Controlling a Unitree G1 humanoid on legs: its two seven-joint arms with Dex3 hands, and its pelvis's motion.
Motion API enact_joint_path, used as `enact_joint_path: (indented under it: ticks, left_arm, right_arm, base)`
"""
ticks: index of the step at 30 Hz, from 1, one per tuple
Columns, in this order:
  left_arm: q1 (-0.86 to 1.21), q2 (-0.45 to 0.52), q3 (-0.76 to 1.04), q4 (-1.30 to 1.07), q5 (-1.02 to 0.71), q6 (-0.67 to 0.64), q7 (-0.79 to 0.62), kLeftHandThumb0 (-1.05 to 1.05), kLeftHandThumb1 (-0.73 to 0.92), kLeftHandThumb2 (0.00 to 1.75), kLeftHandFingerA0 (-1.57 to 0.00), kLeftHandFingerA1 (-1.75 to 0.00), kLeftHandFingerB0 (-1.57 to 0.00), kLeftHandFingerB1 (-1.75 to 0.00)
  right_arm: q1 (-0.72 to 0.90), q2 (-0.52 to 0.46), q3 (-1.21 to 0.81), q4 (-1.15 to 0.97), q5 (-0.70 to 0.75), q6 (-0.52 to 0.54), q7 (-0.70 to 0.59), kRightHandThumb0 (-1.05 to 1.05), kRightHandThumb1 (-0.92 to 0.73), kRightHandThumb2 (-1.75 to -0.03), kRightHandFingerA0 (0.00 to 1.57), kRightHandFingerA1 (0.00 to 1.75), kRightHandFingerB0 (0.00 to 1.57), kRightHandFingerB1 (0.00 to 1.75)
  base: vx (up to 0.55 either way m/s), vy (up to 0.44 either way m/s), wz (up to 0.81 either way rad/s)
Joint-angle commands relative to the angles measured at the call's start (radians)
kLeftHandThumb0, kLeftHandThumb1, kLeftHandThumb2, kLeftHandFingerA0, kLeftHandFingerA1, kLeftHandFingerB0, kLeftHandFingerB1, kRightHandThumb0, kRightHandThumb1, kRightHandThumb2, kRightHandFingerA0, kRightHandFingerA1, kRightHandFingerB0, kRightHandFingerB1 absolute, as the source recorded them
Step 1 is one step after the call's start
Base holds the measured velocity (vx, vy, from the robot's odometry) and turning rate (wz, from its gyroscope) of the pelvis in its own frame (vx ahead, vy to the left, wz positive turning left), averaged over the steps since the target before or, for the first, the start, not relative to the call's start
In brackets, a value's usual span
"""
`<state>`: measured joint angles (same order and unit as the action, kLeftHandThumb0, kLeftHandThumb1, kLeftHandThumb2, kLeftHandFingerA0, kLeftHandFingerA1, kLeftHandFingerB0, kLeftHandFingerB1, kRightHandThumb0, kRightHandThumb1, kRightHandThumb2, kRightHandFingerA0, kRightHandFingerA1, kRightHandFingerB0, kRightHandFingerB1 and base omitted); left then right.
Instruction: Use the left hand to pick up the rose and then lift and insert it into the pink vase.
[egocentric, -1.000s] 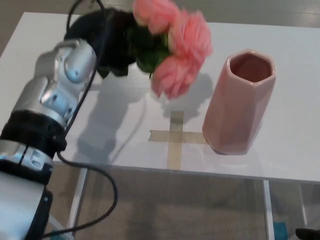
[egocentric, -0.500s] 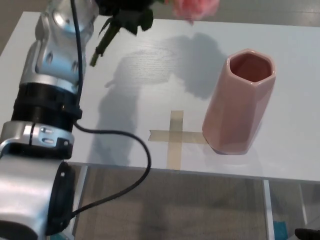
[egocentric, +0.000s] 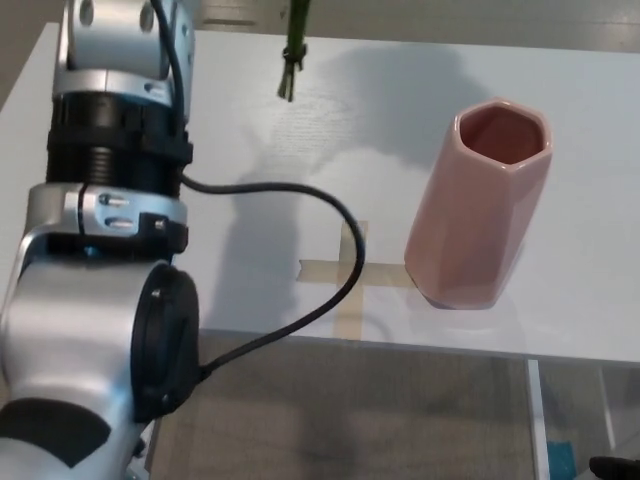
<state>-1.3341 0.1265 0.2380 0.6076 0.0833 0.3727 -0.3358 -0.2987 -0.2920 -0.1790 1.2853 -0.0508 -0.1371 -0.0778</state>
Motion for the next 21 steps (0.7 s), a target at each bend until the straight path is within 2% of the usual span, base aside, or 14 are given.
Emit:
enact_joint_path:
  ticks: [1,10,21]
  left_arm:
    - [-0.079,-0.032,0.024,-0.023,-0.142,0.189,-0.014,-0.20,0.79,0.64,-1.05,-1.42,-0.84,-0.79]
    - [-0.094,-0.110,0.016,-0.090,-0.207,0.255,0.019,-0.19,0.78,0.65,-1.04,-1.42,-0.80,-0.86]
    - [-0.143,-0.123,-0.027,-0.099,-0.247,0.279,0.031,-0.19,0.79,0.64,-1.03,-1.44,-0.79,-0.88]
  right_arm:
    - [0.009,-0.007,0.000,0.005,0.004,-0.002,0.007,-0.34,-0.65,-0.59,0.70,0.50,0.60,0.45]
    - [0.073,-0.003,-0.007,0.004,0.013,-0.015,0.015,-0.32,-0.64,-0.58,0.70,0.50,0.62,0.45]
    - [0.075,-0.009,0.012,0.002,-0.004,-0.022,0.006,-0.32,-0.65,-0.58,0.69,0.49,0.61,0.45]
  base:
    - [0.00,0.000,0.00]
    - [0.00,0.000,0.00]
    - [0.00,0.000,0.00]
